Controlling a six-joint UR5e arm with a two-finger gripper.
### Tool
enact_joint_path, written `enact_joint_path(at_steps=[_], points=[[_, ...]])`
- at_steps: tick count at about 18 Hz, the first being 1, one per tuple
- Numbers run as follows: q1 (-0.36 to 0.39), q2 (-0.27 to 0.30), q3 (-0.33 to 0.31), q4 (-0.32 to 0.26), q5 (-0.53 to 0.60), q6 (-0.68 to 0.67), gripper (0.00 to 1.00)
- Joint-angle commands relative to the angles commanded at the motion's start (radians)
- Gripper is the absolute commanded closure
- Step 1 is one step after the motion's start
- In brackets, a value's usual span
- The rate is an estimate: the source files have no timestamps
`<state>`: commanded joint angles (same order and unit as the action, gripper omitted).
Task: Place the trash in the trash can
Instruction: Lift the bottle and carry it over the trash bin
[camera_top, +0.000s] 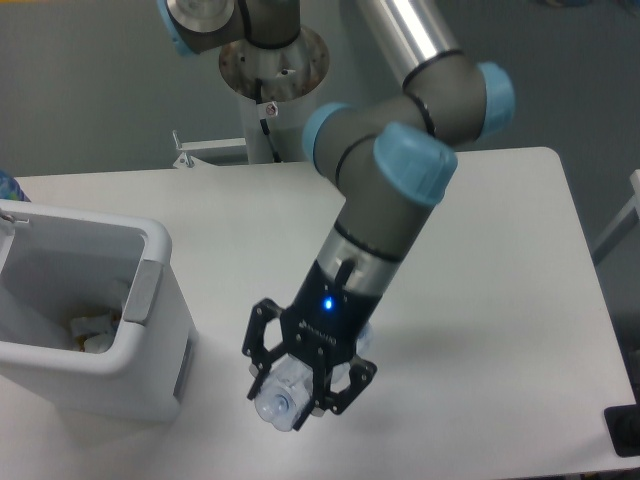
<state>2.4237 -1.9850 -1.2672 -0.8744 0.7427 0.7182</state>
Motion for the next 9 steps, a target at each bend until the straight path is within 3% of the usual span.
enact_joint_path(at_steps=[4, 9], points=[[0.003, 0.006, 0.058, 0.002, -0.132, -0.111, 0.64], [0.002, 0.046, 0.069, 0.005, -0.233, -0.124, 0.64]])
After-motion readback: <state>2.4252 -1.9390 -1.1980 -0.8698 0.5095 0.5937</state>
